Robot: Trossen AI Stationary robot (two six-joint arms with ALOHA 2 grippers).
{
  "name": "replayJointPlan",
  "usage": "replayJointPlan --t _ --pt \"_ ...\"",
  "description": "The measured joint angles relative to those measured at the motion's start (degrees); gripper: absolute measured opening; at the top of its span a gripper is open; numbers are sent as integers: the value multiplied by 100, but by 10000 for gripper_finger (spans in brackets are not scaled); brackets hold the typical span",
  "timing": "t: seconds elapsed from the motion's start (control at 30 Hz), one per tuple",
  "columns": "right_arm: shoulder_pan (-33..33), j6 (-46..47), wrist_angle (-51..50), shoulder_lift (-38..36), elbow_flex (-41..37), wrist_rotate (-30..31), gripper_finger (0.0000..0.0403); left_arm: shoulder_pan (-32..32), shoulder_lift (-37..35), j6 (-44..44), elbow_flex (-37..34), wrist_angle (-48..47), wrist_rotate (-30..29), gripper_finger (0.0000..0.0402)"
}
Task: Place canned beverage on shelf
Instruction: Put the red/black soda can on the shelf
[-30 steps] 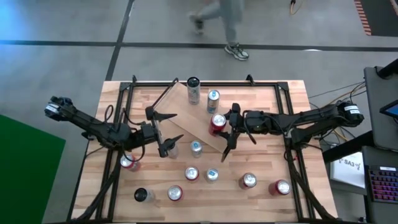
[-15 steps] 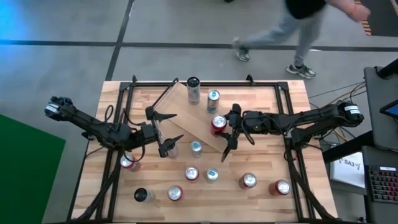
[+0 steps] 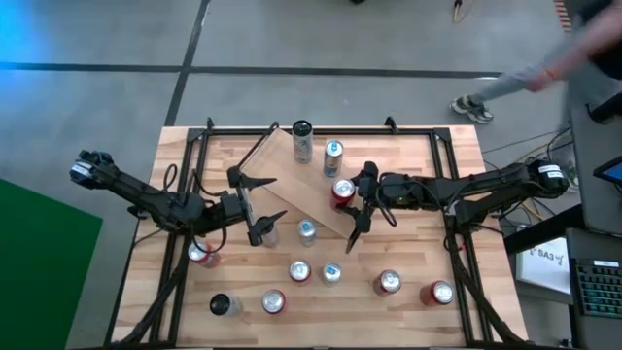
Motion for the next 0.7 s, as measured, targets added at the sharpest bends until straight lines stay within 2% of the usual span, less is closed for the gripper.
replayJointPlan --t 0.37,0.7 --pt "-1 194 -108 -81 13 11 360 0 -2 -2 0 0 0 357" --pt "0 290 -309 -837 13 7 361 0 -2 -26 0 0 2 357"
